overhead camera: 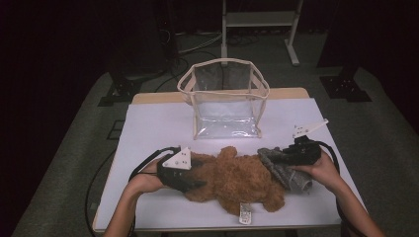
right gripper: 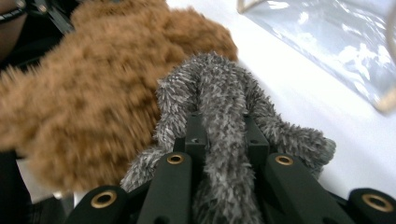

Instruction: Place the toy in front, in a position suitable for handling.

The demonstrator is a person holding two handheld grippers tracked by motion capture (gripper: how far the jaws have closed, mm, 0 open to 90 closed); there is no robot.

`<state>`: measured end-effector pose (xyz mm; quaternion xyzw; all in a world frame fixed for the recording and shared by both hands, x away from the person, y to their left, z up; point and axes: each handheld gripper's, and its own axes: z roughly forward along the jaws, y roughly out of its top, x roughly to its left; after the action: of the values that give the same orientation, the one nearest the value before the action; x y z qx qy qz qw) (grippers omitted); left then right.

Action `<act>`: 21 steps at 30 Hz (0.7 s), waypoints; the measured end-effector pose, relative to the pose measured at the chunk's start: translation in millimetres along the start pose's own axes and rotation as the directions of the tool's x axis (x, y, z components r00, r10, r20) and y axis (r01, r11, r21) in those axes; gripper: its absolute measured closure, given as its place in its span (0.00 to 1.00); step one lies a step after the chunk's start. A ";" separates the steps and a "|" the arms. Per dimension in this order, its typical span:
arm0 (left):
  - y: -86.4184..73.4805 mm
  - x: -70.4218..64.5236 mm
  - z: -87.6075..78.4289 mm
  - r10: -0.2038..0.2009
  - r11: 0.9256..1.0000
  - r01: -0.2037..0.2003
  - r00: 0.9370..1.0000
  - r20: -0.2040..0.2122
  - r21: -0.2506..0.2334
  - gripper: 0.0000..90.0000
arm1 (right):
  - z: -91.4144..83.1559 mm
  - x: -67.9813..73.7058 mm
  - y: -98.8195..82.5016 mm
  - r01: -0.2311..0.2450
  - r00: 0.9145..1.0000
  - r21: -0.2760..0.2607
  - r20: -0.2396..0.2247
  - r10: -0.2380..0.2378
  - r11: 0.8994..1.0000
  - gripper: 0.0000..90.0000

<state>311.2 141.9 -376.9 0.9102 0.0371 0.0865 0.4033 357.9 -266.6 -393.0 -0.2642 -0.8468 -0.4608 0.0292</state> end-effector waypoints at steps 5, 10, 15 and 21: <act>0.2 -0.1 -0.1 0.001 1.000 -0.001 1.000 -0.001 0.003 0.44 | -9.3 -0.1 -4.0 -0.004 1.000 -0.008 0.023 0.004 1.000 0.86; 0.9 0.4 0.9 0.000 1.000 0.000 1.000 -0.010 0.001 0.43 | -7.6 13.7 15.6 0.044 0.999 -0.046 -0.019 -0.045 0.998 0.86; 1.7 2.0 2.3 -0.007 1.000 0.007 1.000 -0.023 -0.004 0.43 | 8.9 45.6 46.2 0.153 0.984 -0.046 -0.083 -0.156 0.987 0.86; 2.3 3.1 3.1 -0.017 1.000 0.016 0.999 -0.039 -0.009 0.43 | 34.4 83.0 65.6 0.261 0.953 -0.004 -0.157 -0.258 0.965 0.86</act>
<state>314.8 138.6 -376.8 0.9062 0.0522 0.1013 0.4073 324.5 -175.8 -338.2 -0.1135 -0.8731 -0.4728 0.0368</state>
